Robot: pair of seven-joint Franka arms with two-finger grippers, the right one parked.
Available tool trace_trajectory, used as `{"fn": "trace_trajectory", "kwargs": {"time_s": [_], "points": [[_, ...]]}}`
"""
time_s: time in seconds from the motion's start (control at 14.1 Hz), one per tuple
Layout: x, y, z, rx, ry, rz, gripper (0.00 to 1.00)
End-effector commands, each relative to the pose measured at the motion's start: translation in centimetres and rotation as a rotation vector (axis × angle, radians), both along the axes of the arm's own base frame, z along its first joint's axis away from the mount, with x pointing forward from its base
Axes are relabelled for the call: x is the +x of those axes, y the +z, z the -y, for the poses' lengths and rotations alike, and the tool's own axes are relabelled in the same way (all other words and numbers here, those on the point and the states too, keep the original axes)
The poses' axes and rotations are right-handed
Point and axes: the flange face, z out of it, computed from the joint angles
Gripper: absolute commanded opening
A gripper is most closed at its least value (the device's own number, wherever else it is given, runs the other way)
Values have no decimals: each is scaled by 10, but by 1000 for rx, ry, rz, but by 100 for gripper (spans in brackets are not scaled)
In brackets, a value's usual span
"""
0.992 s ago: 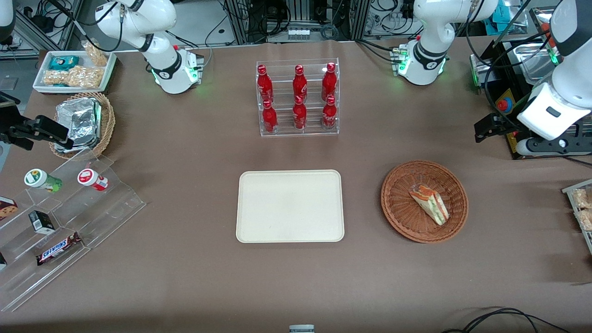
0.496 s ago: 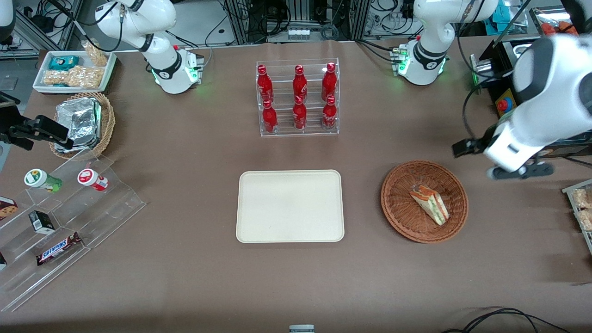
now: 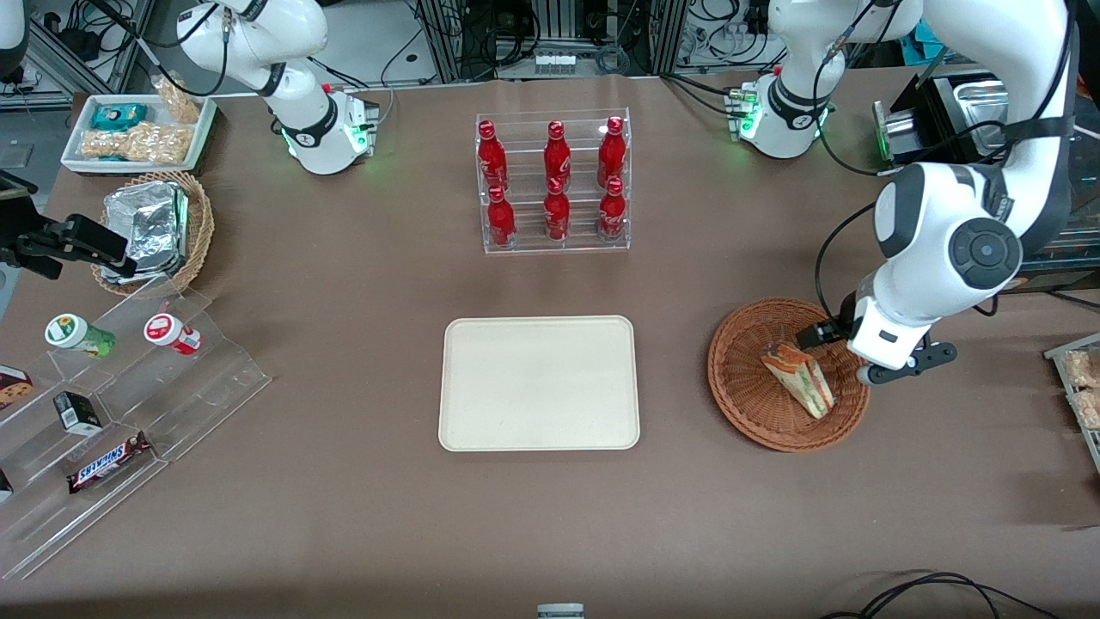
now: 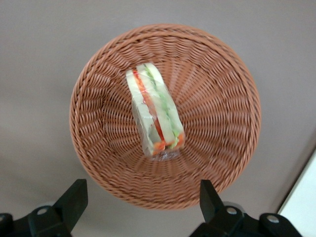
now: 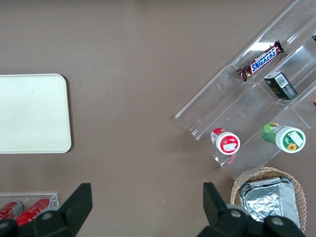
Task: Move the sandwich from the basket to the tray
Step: 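Lower the left gripper and grasp the wrapped sandwich in the basket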
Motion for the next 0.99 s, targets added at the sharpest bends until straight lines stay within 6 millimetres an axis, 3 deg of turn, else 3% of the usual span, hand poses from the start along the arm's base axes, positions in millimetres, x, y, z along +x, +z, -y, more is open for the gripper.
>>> {"fn": "trace_trajectory", "kwargs": {"time_s": [0.0,0.21,0.57,0.71,0.85,0.92], "points": [[12,-29,10,16,225,38,100],[19,-56,12,19,365,33,100],[21,-100,9,36,427,-17,100],[22,-104,9,40,479,-15,50],[23,-100,8,41,493,-12,22],[25,-91,7,40,495,-8,14]]}}
